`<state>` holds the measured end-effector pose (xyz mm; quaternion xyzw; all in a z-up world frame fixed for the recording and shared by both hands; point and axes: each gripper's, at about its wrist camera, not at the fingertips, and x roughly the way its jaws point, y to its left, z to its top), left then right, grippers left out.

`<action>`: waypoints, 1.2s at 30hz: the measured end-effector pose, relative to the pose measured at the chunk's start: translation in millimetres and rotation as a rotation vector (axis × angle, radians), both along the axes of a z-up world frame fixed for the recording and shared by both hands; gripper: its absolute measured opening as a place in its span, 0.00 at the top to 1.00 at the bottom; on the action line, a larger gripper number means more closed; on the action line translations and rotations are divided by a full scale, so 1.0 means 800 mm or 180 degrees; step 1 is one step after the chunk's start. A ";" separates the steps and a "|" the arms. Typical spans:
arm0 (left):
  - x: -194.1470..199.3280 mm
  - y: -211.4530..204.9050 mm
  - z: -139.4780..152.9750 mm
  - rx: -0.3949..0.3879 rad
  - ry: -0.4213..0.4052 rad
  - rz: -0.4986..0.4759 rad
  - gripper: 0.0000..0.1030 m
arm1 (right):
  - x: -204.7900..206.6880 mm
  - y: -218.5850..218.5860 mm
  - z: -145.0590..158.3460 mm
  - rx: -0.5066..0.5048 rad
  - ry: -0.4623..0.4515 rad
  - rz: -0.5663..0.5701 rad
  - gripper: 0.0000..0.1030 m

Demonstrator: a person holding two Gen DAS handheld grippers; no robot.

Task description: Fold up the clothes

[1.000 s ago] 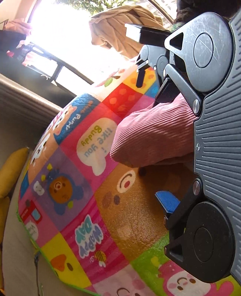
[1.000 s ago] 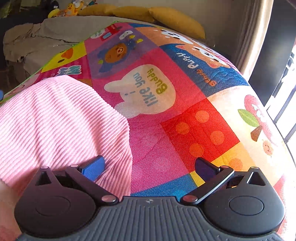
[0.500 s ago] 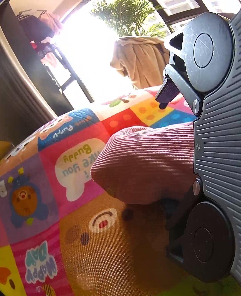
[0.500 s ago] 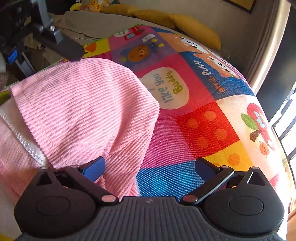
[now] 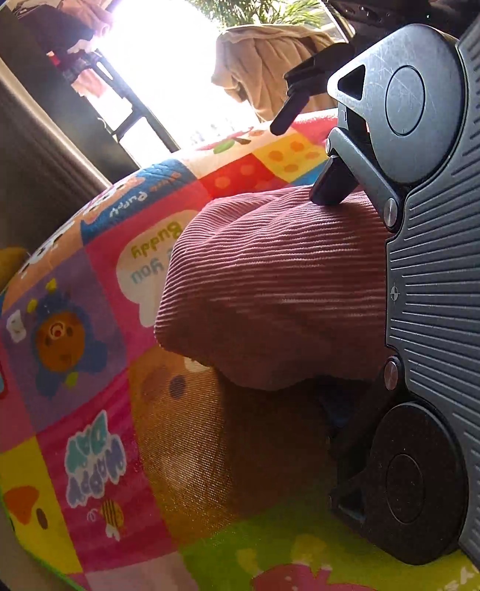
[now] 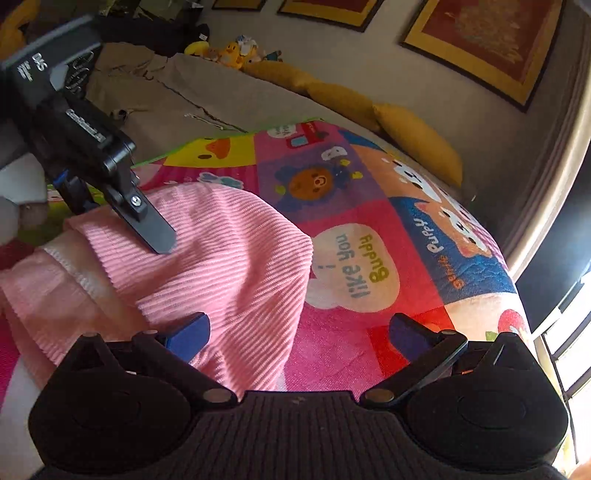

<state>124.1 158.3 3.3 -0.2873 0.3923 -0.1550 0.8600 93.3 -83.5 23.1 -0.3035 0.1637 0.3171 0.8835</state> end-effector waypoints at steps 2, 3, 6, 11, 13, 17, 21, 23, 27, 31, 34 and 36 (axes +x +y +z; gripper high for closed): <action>0.002 -0.006 0.002 0.0044 0.0004 -0.0049 0.00 | -0.024 0.008 0.010 -0.0043 0.0085 0.0392 0.00; 0.003 -0.008 0.004 0.0070 0.0005 -0.0058 0.00 | -0.032 0.014 0.011 -0.0064 0.0118 0.0520 0.00; 0.001 -0.016 0.009 0.0287 -0.0028 -0.0069 0.00 | -0.047 0.037 0.006 -0.0026 0.0206 0.0713 0.00; -0.004 -0.027 0.015 0.0585 -0.0083 -0.0125 0.00 | -0.047 0.059 -0.016 -0.0163 0.0403 0.0876 0.00; -0.007 -0.027 0.017 0.0659 -0.0118 -0.0144 0.00 | -0.044 0.049 -0.021 -0.0252 0.0432 0.0856 0.00; -0.012 -0.012 0.023 0.0559 -0.0210 -0.0196 0.00 | -0.038 0.029 -0.031 -0.0430 0.0491 0.0816 0.00; -0.013 0.030 0.029 0.0044 -0.0338 0.0050 0.00 | -0.027 0.001 -0.020 -0.0478 0.0494 0.0634 0.00; -0.006 0.047 0.024 -0.0082 -0.0288 0.0227 0.00 | -0.014 -0.007 0.001 -0.0279 0.0585 0.0582 0.00; 0.012 0.055 0.004 0.0055 -0.0071 0.0364 0.00 | 0.014 -0.023 0.044 0.0120 0.0764 0.0478 0.00; 0.015 0.028 0.007 0.0299 -0.0101 0.0148 0.00 | 0.068 -0.012 0.067 0.0418 0.0784 0.0156 0.00; 0.011 -0.005 0.010 0.0588 -0.0134 -0.0138 0.00 | 0.121 0.015 0.042 0.0377 0.0776 -0.0172 0.00; 0.003 -0.024 0.011 0.0800 -0.0177 -0.0323 0.00 | 0.154 0.033 0.017 0.0280 0.0803 -0.0371 0.00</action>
